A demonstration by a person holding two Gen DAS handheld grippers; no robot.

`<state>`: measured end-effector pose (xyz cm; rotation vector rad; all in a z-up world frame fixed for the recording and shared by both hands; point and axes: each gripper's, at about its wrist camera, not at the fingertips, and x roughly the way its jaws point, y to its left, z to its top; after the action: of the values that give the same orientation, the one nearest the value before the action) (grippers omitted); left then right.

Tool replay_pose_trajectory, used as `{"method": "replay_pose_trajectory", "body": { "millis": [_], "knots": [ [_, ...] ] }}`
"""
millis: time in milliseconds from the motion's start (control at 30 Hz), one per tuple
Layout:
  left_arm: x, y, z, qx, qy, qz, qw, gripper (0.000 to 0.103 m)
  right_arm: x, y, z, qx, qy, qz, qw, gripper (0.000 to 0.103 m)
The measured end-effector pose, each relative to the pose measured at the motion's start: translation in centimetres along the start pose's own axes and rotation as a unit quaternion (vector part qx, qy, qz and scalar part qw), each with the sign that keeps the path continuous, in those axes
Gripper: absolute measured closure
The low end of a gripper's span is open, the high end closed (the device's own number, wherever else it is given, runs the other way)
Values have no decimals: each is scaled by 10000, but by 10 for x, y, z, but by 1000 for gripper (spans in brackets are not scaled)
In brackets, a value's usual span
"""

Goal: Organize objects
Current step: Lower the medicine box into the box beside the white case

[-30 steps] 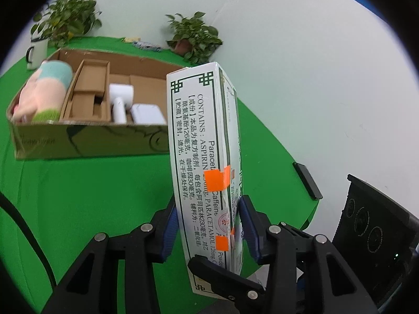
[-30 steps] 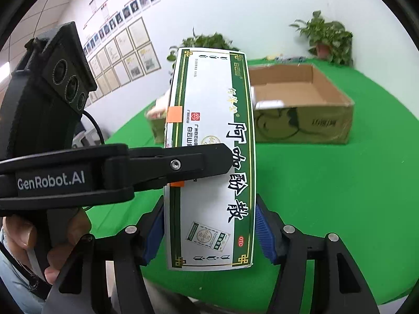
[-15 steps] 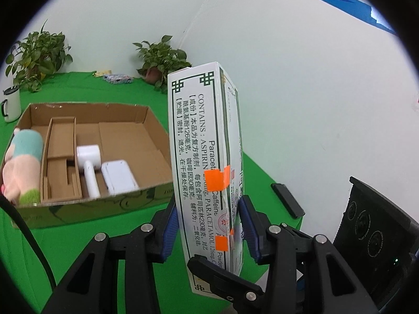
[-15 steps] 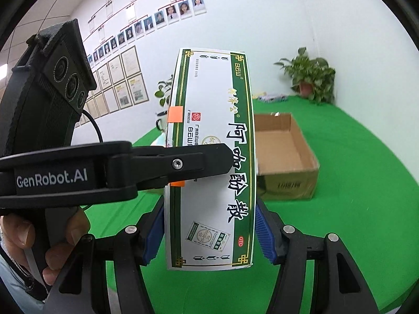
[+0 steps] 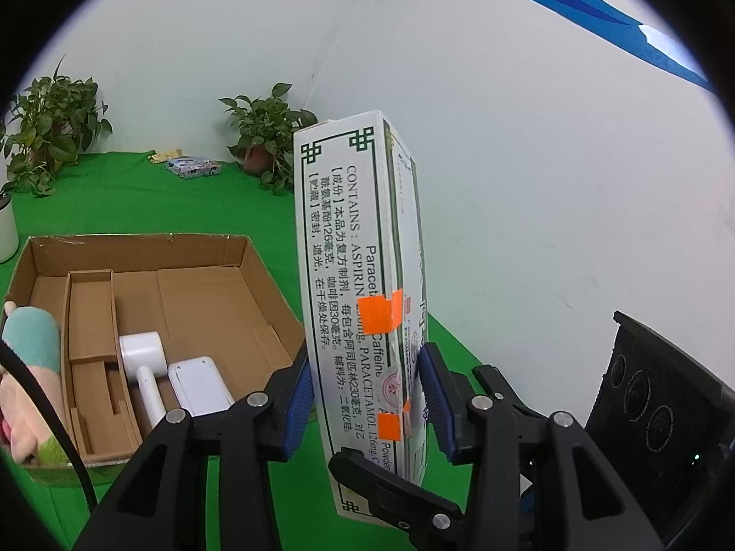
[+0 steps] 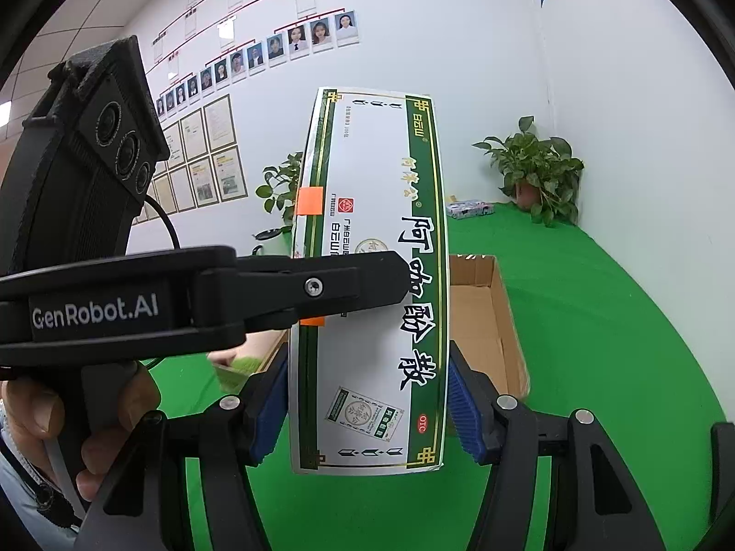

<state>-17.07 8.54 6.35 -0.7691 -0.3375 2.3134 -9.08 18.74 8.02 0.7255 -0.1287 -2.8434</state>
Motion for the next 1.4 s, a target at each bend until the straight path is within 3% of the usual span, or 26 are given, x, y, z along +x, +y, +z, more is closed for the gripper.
{"method": "replay_pose_trajectory", "body": {
  "millis": [333, 600, 967, 1400],
  "knots": [
    [39, 38, 35, -207, 228, 5, 9995, 60, 86, -31, 54, 83, 463, -27, 9989, 44],
    [75, 77, 44, -655, 580, -79, 9961, 60, 159, -49, 74, 121, 994, -69, 9950, 44],
    [127, 118, 29, -1033, 1033, 74, 9892, 60, 240, -75, 56, 242, 1674, 31, 9856, 44],
    [186, 157, -4, -1668, 1828, 140, 9688, 60, 312, -113, 14, 639, 2524, 204, 9653, 44]
  ]
}}
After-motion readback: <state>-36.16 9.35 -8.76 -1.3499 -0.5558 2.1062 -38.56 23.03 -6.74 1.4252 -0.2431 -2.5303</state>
